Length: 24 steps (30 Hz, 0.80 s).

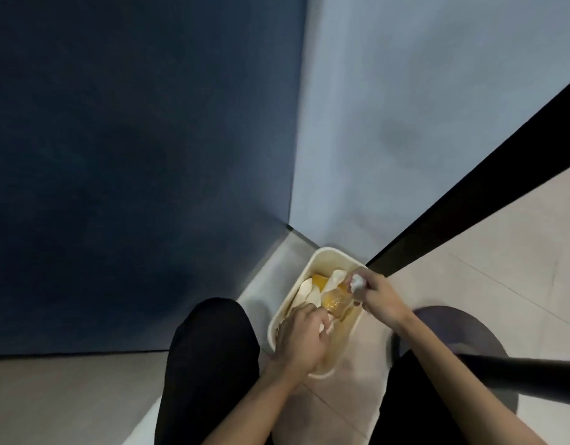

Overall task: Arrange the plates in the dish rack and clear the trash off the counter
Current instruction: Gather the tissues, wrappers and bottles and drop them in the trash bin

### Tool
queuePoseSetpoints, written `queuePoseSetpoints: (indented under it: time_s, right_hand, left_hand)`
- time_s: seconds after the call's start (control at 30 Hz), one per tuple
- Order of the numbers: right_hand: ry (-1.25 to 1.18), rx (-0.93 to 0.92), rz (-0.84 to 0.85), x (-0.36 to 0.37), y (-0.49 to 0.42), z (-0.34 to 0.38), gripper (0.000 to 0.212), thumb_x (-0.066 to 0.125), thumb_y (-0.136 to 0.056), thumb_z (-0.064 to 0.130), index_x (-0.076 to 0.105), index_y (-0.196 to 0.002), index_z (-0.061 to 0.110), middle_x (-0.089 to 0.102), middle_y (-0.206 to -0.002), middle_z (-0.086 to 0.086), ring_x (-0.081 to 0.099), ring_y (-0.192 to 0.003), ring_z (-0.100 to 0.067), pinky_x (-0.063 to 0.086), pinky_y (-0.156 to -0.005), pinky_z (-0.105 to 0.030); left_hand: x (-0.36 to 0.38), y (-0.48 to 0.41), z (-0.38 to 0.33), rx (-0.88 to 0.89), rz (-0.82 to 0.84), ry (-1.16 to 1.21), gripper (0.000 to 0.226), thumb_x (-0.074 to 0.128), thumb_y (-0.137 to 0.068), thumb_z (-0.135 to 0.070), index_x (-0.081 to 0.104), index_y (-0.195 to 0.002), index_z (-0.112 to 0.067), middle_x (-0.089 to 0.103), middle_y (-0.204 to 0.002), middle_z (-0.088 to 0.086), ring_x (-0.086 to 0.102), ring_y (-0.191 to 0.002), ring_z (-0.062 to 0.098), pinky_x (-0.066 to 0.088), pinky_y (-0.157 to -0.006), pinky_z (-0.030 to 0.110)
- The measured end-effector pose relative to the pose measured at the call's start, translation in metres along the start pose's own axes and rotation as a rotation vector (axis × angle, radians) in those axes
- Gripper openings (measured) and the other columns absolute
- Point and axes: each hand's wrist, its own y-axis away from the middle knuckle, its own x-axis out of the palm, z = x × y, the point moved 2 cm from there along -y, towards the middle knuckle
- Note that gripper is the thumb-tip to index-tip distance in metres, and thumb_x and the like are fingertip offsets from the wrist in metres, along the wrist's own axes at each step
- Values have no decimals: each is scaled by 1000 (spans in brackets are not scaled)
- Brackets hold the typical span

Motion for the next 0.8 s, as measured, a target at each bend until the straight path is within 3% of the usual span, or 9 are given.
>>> queuePoseSetpoints:
  time_s: [0.07, 0.2, 0.33, 0.47, 0.6, 0.73, 0.8]
  right_hand:
    - [3, -52, -56, 8, -19, -9, 29, 51, -80, -10, 64, -87, 14, 61, -79, 0, 58, -69, -14, 45, -59, -20]
    - [-47, -63, -115, 21, -40, -7, 30, 60, -80, -7, 59, -104, 11, 62, -86, -7, 65, -84, -38, 54, -73, -46]
    - [37, -17, -93, 28, -46, 3, 52, 69, -81, 5, 49, -128, 20, 61, -87, 4, 68, -82, -29, 56, -80, -46]
    - [6, 12, -65, 31, -54, 2, 60, 63, -85, 5, 43, -140, 22, 58, -96, 6, 69, -92, -30, 55, -88, -51]
    - [93, -26, -67, 31, -43, -5, 49, 59, -87, 5, 54, -135, 14, 58, -128, -6, 65, -105, -25, 53, -94, -45]
    - [154, -125, -73, 33, -20, -10, 31, 54, -88, -1, 66, -115, 9, 62, -121, -4, 63, -102, -20, 51, -90, -31]
    - [169, -158, -74, 35, -13, -14, 29, 54, -88, 0, 68, -109, 12, 62, -117, 0, 62, -101, -14, 47, -81, -14]
  left_hand:
    - [11, -9, 12, 11, 36, -82, 22, 60, -88, -20, 65, -108, -28, 59, -123, -7, 50, -119, 16, 38, -99, 32]
    - [10, -15, 17, 42, 20, -159, 30, 64, -87, -31, 67, -116, -28, 64, -119, -7, 56, -114, 17, 37, -98, 36]
    - [-5, -5, 22, 55, -51, -71, 17, 59, -89, -25, 71, -100, -27, 69, -104, -12, 62, -99, 10, 45, -93, 33]
    - [-13, -12, 31, -53, -51, 112, 12, 61, -90, -24, 72, -91, -28, 71, -90, -14, 66, -87, 9, 52, -85, 33]
    - [-5, -21, 36, -87, -72, 189, 9, 63, -88, -29, 71, -90, -32, 71, -88, -16, 66, -84, 8, 56, -80, 35]
    - [1, -19, 39, -90, -56, 198, 9, 64, -88, -29, 70, -89, -35, 70, -88, -18, 65, -83, 3, 57, -79, 34]
    - [1, -23, 40, -87, -62, 213, 9, 64, -88, -29, 70, -87, -35, 70, -86, -19, 65, -81, 3, 57, -77, 32]
